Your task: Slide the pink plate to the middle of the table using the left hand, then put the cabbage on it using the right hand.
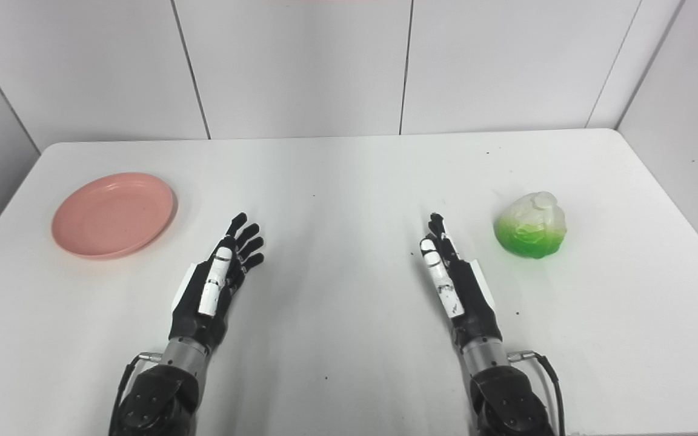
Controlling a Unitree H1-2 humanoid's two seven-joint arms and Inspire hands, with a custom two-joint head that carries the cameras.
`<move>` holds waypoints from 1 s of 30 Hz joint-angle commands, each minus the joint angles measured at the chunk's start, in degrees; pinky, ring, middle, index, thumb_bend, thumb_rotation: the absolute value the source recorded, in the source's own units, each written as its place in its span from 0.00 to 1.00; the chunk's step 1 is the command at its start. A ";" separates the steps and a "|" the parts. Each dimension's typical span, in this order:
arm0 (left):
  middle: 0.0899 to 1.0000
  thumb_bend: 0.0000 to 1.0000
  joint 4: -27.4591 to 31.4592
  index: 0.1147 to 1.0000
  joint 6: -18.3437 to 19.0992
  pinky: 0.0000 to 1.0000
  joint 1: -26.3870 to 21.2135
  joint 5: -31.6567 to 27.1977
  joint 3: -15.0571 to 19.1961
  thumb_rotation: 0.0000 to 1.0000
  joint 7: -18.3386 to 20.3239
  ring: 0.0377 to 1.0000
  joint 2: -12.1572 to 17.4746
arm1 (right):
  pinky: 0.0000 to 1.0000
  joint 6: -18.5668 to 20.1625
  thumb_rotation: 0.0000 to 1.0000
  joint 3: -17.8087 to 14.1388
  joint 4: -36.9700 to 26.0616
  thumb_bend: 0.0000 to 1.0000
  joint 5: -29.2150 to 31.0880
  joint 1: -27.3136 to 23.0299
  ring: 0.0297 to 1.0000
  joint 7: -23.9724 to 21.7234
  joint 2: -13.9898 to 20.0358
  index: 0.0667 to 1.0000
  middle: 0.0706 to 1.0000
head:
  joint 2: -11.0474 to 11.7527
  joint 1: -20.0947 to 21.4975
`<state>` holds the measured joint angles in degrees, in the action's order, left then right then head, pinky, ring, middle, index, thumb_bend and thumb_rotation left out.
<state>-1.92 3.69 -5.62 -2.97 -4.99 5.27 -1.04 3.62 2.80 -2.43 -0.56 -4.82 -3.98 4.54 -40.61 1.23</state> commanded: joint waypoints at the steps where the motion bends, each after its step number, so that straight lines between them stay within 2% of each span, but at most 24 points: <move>1: 0.94 0.44 -1.37 0.94 2.67 0.90 0.13 0.55 -0.29 1.00 -0.12 0.92 -0.18 | 0.97 -0.26 1.00 0.40 -0.17 0.35 0.39 -0.62 0.98 -0.92 -0.06 1.00 1.00 | 0.00 -0.09; 21: 0.94 0.45 -1.92 0.94 2.06 0.90 0.02 0.64 -0.45 1.00 0.01 0.92 -0.14 | 0.97 -1.07 1.00 0.66 0.19 0.36 0.26 -0.66 0.98 -1.14 0.48 1.00 1.00 | 0.18 -0.49; 26: 0.94 0.44 -4.02 0.94 -0.61 0.90 -0.31 2.64 -1.79 1.00 -0.68 0.92 -0.89 | 0.98 -1.01 1.00 -0.26 0.63 0.35 1.72 -0.49 0.98 -1.86 1.42 1.00 1.00 | 2.57 -8.96; 27: 0.93 0.44 -4.73 0.93 -1.27 0.90 -0.48 3.20 -2.15 1.00 -0.98 0.91 -1.34 | 0.98 -0.94 1.00 -0.51 0.68 0.33 2.17 -0.50 0.99 -2.27 1.86 1.00 1.00 | 3.49 -11.69; 28: 0.93 0.45 -5.27 0.93 -1.68 0.90 -0.63 3.56 -2.34 1.00 -1.20 0.91 -1.71 | 0.99 -0.99 1.00 -0.69 0.80 0.32 2.53 -0.54 0.99 -2.55 2.19 1.00 1.00 | 3.69 -12.17; 29: 0.93 0.45 -5.89 0.93 -1.59 0.90 -0.85 3.91 -2.52 1.00 -1.66 0.91 -2.39 | 1.00 -1.35 1.00 -1.01 1.09 0.31 3.13 -0.58 0.99 -2.90 2.53 1.00 1.00 | 4.79 -14.57; 30: 0.93 0.45 -6.29 0.93 -1.48 0.90 -0.99 4.14 -2.62 1.00 -1.96 0.91 -2.85 | 1.00 -1.61 1.00 -1.23 1.31 0.31 3.51 -0.60 0.99 -3.13 2.73 1.00 1.00 | 4.79 -14.57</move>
<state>-4.54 1.26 -6.61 0.48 -6.38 3.89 -1.82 3.46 1.96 -1.52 2.16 -4.80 -6.40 6.89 -35.86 -13.36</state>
